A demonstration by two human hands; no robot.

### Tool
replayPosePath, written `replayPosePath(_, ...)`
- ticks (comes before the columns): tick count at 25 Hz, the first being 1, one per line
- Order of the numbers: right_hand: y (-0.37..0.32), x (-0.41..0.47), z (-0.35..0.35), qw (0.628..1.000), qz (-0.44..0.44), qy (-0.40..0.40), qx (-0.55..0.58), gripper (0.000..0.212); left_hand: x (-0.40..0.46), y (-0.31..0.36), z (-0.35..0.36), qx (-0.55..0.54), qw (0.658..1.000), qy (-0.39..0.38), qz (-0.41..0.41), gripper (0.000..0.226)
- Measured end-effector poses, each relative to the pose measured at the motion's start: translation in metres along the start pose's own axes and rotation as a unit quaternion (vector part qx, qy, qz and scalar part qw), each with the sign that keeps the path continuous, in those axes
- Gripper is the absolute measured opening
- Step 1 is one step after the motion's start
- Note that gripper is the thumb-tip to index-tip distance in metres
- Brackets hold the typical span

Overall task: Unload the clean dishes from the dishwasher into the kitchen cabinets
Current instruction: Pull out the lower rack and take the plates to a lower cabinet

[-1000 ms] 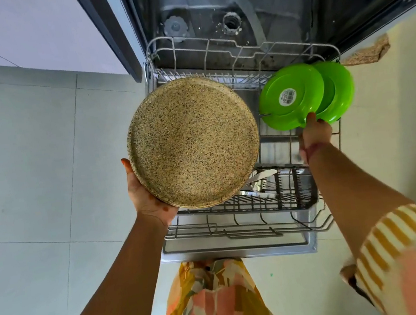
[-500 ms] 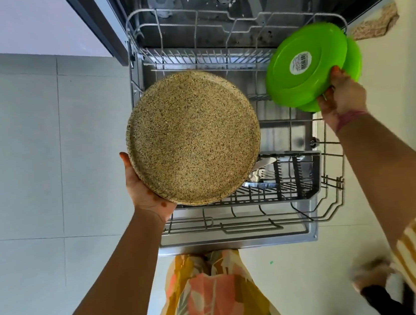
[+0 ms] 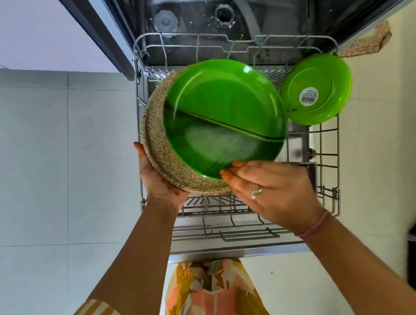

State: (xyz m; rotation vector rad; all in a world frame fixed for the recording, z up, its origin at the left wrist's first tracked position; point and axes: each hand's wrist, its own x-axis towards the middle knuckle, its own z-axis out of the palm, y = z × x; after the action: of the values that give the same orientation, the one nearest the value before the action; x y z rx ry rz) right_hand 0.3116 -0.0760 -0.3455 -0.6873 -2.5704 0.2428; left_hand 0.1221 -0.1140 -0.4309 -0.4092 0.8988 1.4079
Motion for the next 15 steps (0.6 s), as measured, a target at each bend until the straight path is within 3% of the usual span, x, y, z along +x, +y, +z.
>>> replayPosePath(5, 0.0, -0.018, 0.025, 0.999, -0.042, 0.006, -0.014, 0.011, 0.005, -0.006, 0.009, 0.022, 1.0, -0.008, 0.003, 0.083)
replayPosePath(11, 0.018, -0.021, 0.022, 0.994, -0.031, -0.106, -0.024, 0.019, 0.005, -0.018, 0.012, 0.018, 1.0, -0.022, -0.007, 0.083)
replayPosePath(13, 0.026, -0.019, 0.013, 0.995, -0.001, -0.101, 0.011, 0.02, 0.006, -0.02, 0.01, 0.027, 0.999, -0.022, -0.01, 0.085)
replayPosePath(15, 0.042, -0.018, 0.003, 0.99, 0.129, -0.016, 0.05, 0.024, 0.007, -0.022, 0.01, 0.032, 0.999, -0.016, -0.017, 0.08)
